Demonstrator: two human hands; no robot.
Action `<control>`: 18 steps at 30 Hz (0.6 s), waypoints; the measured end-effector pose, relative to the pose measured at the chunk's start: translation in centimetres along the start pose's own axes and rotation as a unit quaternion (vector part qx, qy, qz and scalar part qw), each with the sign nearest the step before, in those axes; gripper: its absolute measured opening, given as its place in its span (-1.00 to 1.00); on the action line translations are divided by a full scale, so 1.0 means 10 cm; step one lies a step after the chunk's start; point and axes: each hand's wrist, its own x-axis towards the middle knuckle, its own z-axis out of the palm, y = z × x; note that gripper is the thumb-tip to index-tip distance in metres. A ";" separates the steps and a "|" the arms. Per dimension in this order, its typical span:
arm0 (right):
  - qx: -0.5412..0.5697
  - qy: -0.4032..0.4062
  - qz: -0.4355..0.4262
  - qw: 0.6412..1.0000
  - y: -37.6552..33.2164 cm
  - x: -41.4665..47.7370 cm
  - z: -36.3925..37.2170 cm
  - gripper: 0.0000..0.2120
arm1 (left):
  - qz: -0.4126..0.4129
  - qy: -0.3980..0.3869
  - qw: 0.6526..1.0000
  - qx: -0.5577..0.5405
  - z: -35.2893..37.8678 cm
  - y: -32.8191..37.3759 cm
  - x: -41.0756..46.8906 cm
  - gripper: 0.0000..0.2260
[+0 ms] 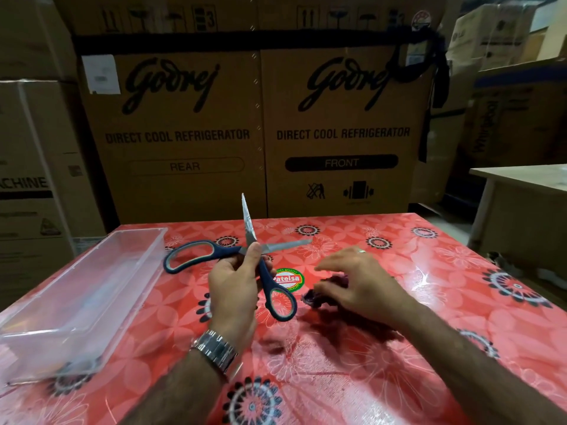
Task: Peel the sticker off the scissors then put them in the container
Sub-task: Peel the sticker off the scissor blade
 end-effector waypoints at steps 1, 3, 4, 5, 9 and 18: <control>-0.025 -0.038 -0.005 0.999 -0.01 0.02 0.01 -0.62 | 0.010 0.003 1.000 0.011 -0.01 0.00 0.00 -0.81; -0.077 -0.098 -0.017 0.992 -0.02 0.03 0.03 -0.58 | 0.018 0.013 1.000 0.018 -0.01 -0.01 0.00 -0.82; -0.093 -0.112 -0.023 0.989 -0.02 0.02 0.04 -0.59 | 0.016 0.017 1.000 0.019 -0.02 -0.01 0.01 -0.82; -0.100 -0.115 -0.027 0.988 -0.02 0.00 0.05 -0.61 | 0.014 0.019 1.000 0.021 -0.02 -0.01 0.01 -0.82; -0.144 -0.107 -0.028 0.983 0.01 -0.02 0.15 -0.75 | 0.005 0.020 1.000 0.019 -0.06 -0.03 0.03 -0.83; 0.126 0.178 -0.004 0.976 -0.55 -0.02 0.15 -0.86 | 0.039 0.035 0.997 0.058 0.04 -0.08 -0.05 -0.81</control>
